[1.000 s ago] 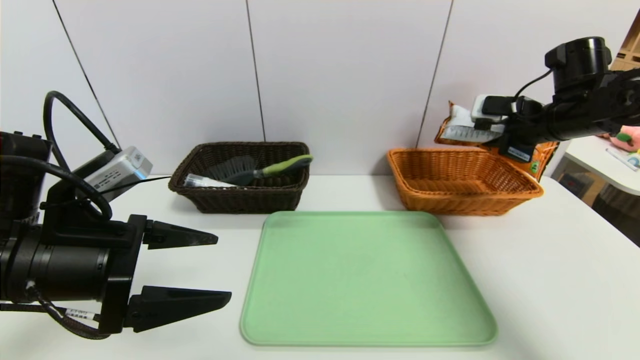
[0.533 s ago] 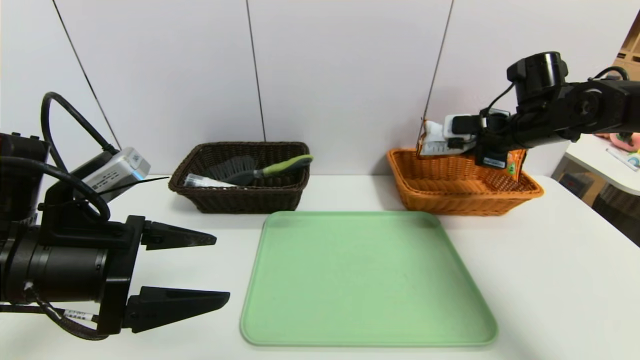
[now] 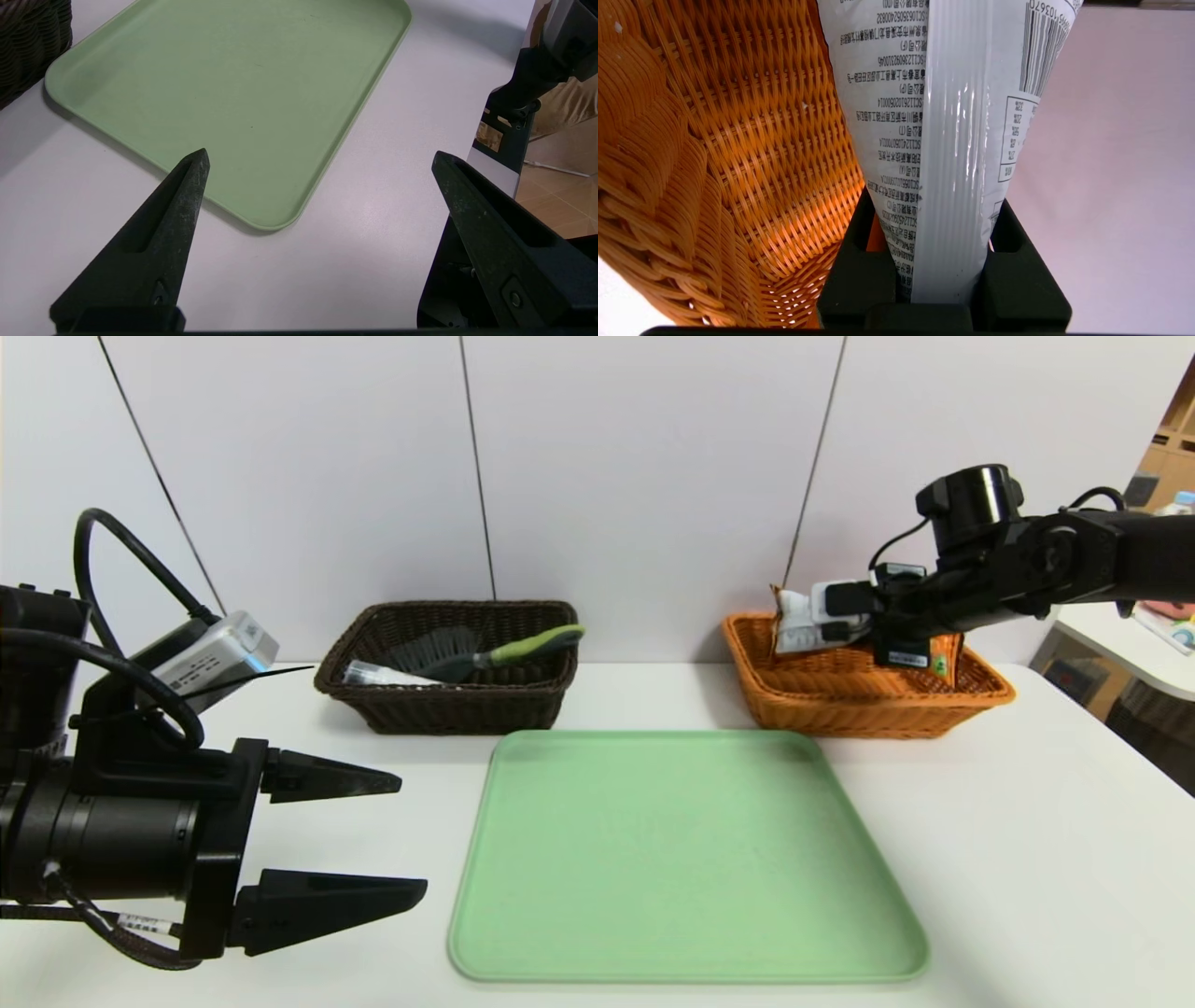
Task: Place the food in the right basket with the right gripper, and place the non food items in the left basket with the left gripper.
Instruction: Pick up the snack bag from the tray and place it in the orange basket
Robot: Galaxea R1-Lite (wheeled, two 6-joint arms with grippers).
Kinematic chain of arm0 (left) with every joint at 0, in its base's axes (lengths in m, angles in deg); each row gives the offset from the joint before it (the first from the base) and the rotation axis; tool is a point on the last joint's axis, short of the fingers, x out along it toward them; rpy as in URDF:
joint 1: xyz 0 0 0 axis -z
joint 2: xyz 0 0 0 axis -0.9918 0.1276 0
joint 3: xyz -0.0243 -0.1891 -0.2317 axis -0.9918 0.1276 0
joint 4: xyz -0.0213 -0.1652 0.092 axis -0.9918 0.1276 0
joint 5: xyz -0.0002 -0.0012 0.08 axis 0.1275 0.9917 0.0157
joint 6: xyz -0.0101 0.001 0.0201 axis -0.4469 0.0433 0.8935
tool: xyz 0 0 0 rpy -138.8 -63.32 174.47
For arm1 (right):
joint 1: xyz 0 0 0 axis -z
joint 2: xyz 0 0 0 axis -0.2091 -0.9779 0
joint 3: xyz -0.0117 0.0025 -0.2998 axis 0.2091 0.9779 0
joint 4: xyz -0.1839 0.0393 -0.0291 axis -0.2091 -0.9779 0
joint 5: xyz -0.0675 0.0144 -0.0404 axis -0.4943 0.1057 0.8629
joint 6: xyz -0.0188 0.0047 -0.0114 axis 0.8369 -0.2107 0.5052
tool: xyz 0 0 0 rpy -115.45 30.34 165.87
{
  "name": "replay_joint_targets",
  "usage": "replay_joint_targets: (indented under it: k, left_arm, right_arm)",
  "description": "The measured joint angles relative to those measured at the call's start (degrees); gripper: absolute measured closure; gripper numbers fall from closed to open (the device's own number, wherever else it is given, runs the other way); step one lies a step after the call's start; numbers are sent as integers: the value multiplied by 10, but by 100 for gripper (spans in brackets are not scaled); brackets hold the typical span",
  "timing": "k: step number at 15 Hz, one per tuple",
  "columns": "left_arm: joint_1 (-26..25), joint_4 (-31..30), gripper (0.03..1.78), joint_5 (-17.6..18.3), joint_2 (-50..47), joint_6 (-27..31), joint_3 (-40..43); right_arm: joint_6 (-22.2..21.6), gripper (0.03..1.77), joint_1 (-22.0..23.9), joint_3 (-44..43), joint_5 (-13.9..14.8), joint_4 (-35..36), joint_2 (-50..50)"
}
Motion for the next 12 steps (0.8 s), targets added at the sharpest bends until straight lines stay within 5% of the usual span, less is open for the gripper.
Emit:
replay_joint_targets:
  k: [3,7,12]
  left_arm:
    - [-1,0,12,0,0,0,0]
    - [-2,-1,12,0,0,0,1]
    - [-3,-1,12,-1,-1,0,2]
  right_arm:
    - [1,139,0,-3,13,0,-11]
    - [0,90,0,-3,14,-1,-16]
    - [-5,52,-1,-5,12,-2,-14]
